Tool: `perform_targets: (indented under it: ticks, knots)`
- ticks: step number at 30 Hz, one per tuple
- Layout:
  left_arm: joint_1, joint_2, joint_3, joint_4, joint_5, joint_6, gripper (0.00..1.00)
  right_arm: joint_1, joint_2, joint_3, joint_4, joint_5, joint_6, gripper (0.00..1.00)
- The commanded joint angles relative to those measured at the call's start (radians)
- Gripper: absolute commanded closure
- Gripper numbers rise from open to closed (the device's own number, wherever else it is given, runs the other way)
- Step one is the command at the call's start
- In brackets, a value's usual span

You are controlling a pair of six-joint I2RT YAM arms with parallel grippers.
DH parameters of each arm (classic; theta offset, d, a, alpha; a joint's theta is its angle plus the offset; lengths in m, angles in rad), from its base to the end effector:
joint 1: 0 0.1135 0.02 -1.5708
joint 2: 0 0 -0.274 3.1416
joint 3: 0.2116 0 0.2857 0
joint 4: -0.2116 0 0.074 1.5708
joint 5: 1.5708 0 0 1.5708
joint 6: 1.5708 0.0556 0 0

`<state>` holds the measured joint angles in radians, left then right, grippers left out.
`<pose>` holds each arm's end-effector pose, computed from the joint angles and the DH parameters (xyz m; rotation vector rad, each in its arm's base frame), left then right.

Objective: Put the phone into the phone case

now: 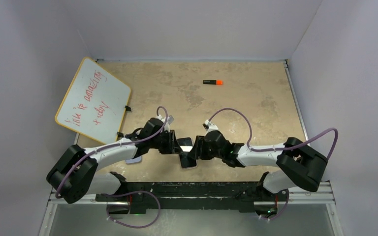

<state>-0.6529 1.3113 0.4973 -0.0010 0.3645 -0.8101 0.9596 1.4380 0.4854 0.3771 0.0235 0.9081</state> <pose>0.2036 -0.1807 0.1248 -0.0146 2.6220 -1.0521 0.1751 0.2476 0.1217 -0.0453 2.3411 1.0062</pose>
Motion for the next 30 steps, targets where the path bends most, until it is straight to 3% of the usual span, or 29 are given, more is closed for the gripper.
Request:
perform_targets:
  ticks: [1, 6, 12, 20, 24, 30]
  knots:
    - [-0.008, -0.067, -0.05, -0.019, 0.017, -0.053, 0.76, 0.01, -0.054, -0.021, -0.047, -0.006, -0.003, 0.5]
    - [-0.008, -0.065, -0.128, 0.086, 0.041, -0.103, 0.77, 0.009, -0.055, -0.022, -0.048, -0.002, 0.008, 0.5]
    - [-0.014, -0.032, -0.142, 0.154, 0.074, -0.118, 0.89, 0.012, -0.017, -0.047, 0.02, -0.04, 0.045, 0.52]
    - [-0.05, 0.066, -0.096, 0.118, 0.058, -0.114, 1.0, 0.049, -0.004, -0.069, 0.153, -0.103, 0.107, 0.55]
    - [-0.057, 0.09, -0.108, 0.126, 0.063, -0.116, 1.0, 0.049, -0.023, -0.069, 0.132, -0.074, 0.122, 0.56]
    - [-0.054, -0.022, -0.069, -0.072, -0.01, -0.093, 0.94, 0.048, -0.101, -0.091, 0.062, -0.027, 0.13, 0.55]
